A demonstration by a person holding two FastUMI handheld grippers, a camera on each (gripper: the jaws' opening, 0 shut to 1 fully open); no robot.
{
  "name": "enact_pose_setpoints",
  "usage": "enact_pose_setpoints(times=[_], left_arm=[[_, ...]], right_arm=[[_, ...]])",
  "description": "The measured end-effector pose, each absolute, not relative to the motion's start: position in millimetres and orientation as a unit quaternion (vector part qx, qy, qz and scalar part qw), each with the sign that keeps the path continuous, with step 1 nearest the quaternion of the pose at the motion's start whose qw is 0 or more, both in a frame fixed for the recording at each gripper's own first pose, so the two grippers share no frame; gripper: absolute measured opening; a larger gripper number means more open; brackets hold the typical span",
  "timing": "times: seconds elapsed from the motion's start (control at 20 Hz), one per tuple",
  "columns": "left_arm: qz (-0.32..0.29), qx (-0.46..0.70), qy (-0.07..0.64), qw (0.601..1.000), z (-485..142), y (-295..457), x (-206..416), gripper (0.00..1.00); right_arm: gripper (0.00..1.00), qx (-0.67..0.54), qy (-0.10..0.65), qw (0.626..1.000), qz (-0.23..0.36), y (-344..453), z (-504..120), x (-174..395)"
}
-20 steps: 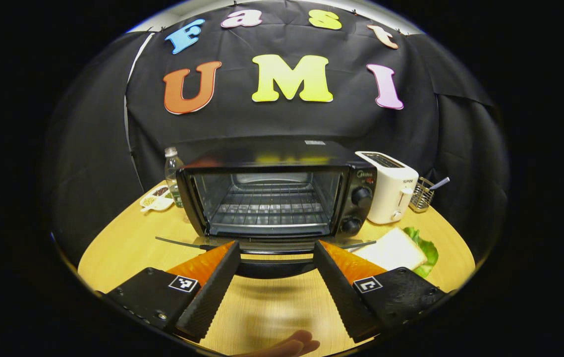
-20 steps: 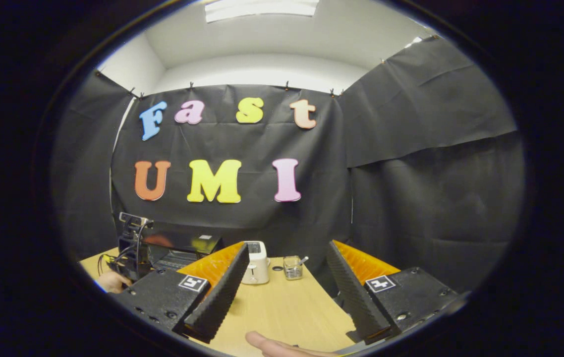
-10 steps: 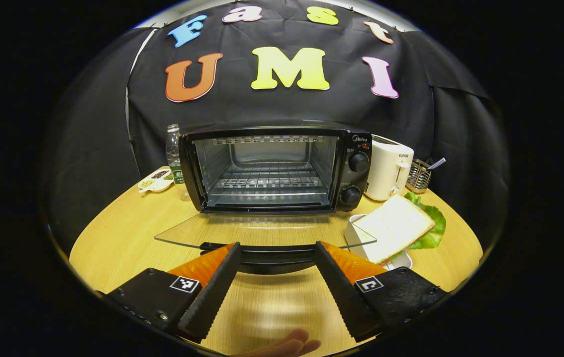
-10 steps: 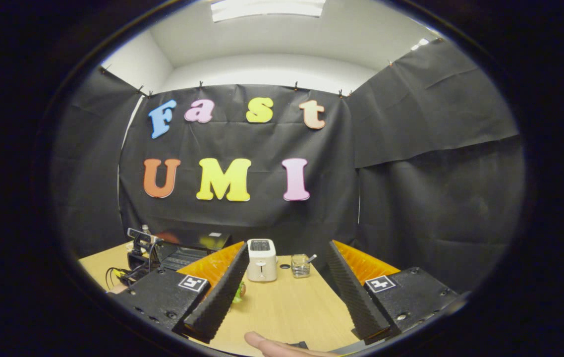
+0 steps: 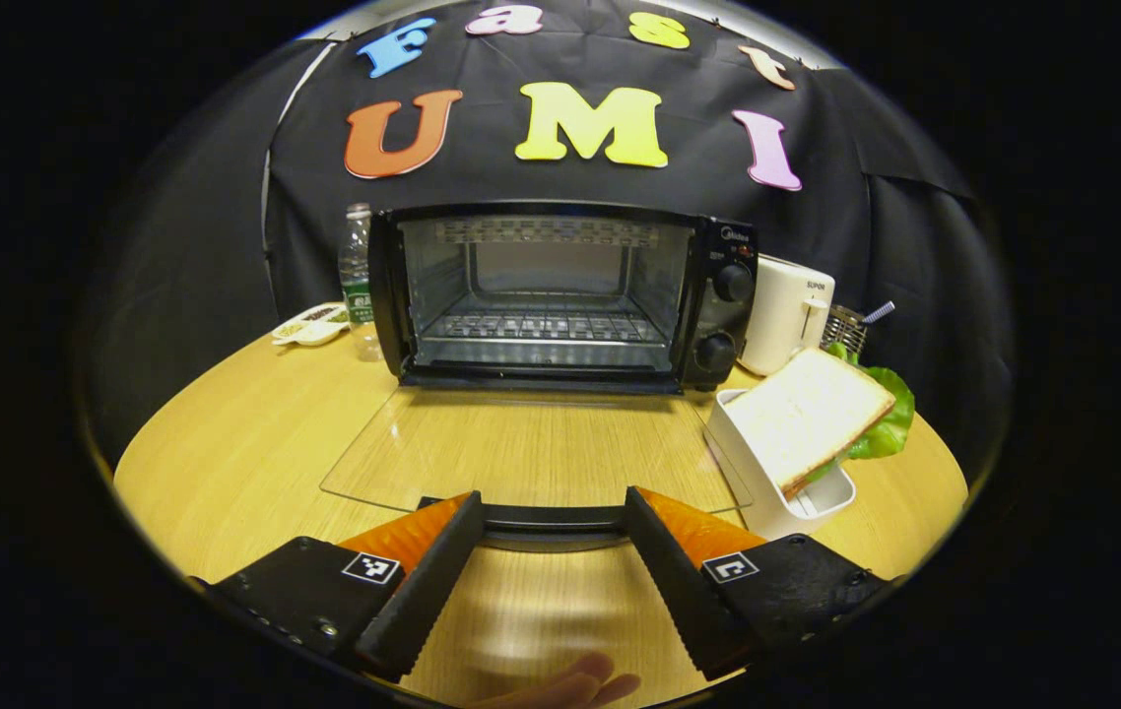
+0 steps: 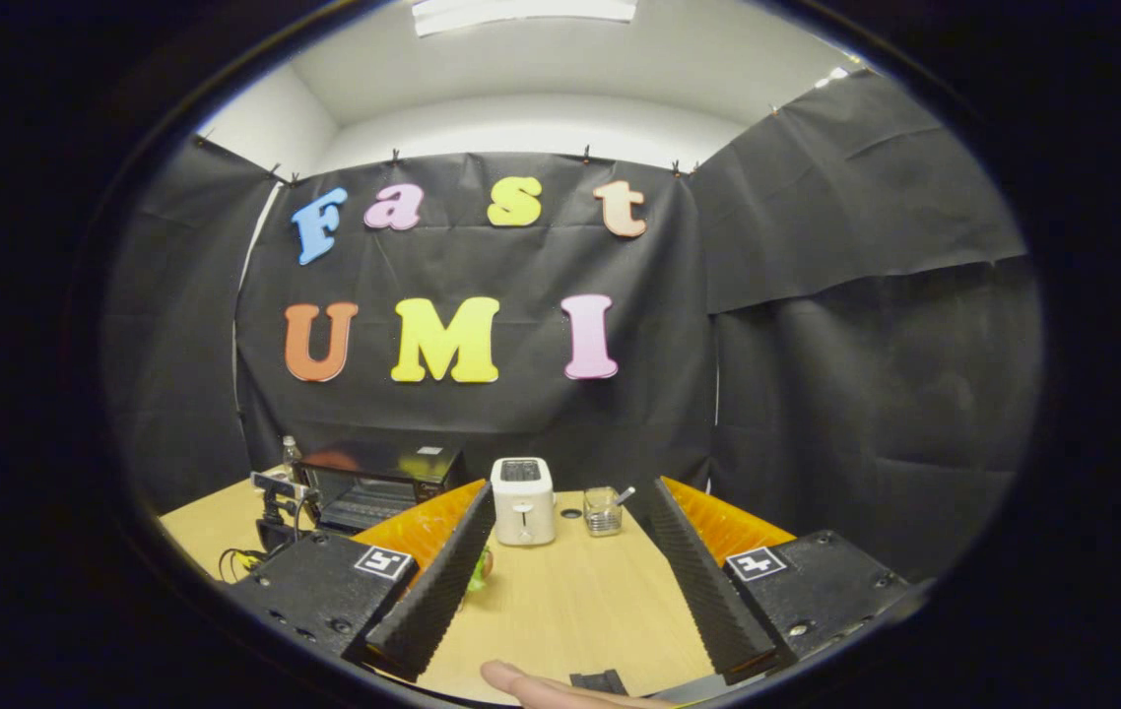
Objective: Open the electric oven with the left hand, put the food in, and close the electric oven.
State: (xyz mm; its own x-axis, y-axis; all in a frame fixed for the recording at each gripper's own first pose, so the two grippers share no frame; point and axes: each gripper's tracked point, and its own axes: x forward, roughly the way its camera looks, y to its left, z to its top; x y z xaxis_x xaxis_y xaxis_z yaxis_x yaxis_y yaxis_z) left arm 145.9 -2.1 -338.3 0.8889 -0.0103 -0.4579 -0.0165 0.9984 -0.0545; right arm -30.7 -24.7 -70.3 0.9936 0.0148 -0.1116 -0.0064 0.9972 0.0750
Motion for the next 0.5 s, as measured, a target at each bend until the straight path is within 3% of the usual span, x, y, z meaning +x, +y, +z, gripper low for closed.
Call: enact_pose_setpoints(times=[0.1,0.15,0.2,0.3,0.5], left_arm=[[0.007,-0.026,0.227,0.974,-336,1,145,0.96],[0.004,-0.025,0.213,0.977,-328,1,144,0.96],[0.009,-0.020,0.201,0.979,-319,6,142,0.96],[0.010,-0.019,0.172,0.985,-294,12,134,0.96],[0.007,-0.034,0.107,0.994,-225,28,107,0.96]], right_arm=[[0.95,0.040,0.062,0.997,0.011,-21,-74,-29],[1.00,0.040,0.064,0.997,0.012,-20,-75,-26],[0.95,0.039,0.067,0.997,0.013,-20,-77,-22],[1.00,0.040,0.080,0.996,0.019,-18,-83,-13],[0.95,0.051,0.112,0.992,0.035,-11,-94,20]])
